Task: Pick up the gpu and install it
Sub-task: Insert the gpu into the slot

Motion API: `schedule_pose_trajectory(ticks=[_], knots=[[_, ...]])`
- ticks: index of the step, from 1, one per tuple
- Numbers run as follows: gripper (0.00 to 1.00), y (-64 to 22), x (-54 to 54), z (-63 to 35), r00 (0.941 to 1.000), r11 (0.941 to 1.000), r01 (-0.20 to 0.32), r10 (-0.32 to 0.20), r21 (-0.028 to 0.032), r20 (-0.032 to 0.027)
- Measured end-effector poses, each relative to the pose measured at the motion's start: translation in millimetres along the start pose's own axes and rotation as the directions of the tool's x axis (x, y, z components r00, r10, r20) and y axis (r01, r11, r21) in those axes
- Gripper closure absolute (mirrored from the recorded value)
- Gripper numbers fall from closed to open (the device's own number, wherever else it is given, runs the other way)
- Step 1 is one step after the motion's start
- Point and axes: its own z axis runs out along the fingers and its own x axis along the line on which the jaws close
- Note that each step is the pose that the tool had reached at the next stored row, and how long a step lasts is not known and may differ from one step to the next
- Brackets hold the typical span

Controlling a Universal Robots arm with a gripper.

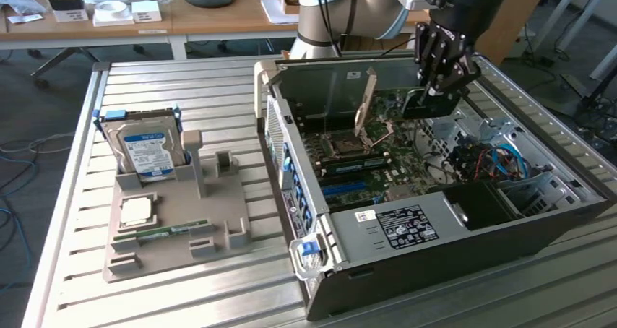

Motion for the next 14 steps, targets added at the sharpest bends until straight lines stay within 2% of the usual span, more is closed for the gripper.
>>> schedule_pose_trajectory(ticks=[4, 14], knots=[[0.73, 0.3, 0.1, 0.5, 1.0, 1.0, 0.001, -0.001, 0.0, -0.0007], [0.73, 0.9, 0.4, 9.6, 1.0, 1.0, 0.001, -0.001, 0.0, -0.001]])
